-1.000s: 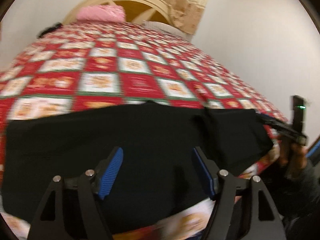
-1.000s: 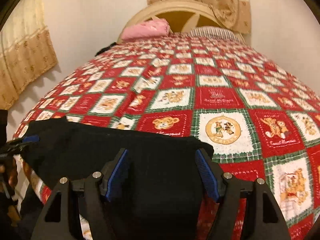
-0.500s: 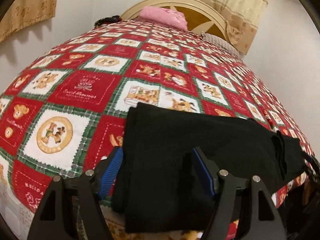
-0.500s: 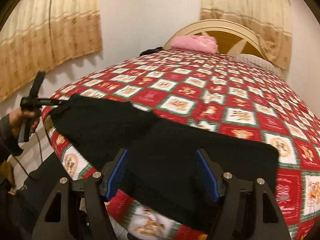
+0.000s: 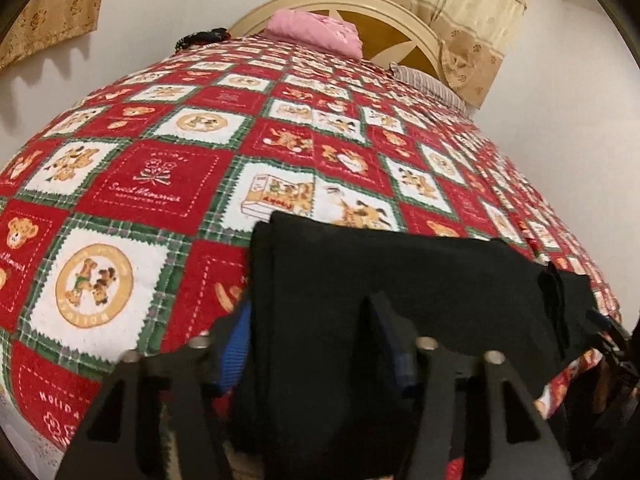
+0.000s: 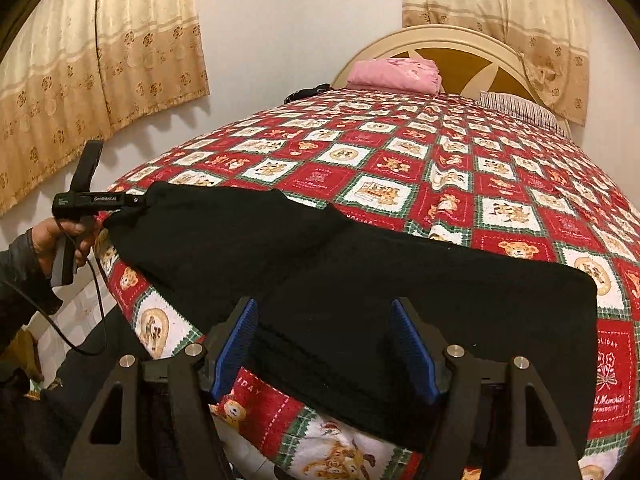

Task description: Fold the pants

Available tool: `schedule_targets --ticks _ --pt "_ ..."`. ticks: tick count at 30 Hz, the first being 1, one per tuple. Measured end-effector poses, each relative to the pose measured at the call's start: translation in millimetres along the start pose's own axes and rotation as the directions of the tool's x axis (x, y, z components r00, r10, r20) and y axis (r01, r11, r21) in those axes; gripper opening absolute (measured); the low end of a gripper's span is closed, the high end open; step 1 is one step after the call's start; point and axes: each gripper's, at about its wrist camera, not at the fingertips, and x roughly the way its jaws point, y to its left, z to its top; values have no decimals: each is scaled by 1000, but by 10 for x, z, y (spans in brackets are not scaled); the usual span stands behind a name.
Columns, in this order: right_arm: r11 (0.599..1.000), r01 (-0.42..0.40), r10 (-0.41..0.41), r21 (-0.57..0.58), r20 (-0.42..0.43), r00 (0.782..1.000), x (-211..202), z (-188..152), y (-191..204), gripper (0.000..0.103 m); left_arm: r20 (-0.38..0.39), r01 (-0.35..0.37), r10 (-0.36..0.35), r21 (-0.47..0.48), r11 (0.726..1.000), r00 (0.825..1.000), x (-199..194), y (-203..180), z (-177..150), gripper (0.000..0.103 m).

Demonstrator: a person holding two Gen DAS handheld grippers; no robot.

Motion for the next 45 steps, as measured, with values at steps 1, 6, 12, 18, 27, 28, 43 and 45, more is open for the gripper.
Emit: schedule_targets --ticks 1,6,12,18,27,28,43,45 --pt "1000 -4 4 5 3 1000 -2 -1 9 70 -4 10 -10 0 1000 1000 5 4 -4 45" --pt "1000 -11 11 -13 -12 1000 50 -12 82 70 14 25 -25 17 1000 1000 90 46 -3 50" --pt "1000 -17 17 -20 6 1000 -4 -14 148 70 -7 78 -78 -32 996 997 16 64 33 27" --pt "1000 -20 20 -1 27 999 -73 -21 96 70 60 174 -169 -85 981 984 -350 -72 74 22" --pt "998 10 -14 54 86 996 -264 4 -110 70 92 374 -364 -151 915 927 -623 -657 298 22" --pt "998 16 -21 58 91 996 -294 6 -136 70 96 397 -386 -142 907 917 -650 -793 334 22" --pt "975 140 -174 175 196 965 -970 -106 -868 71 -43 532 -532 13 846 846 -284 -2585 444 22" --pt "969 148 -188 200 199 962 -1020 -156 -977 72 -72 535 -533 11 845 843 -162 -2773 398 22"
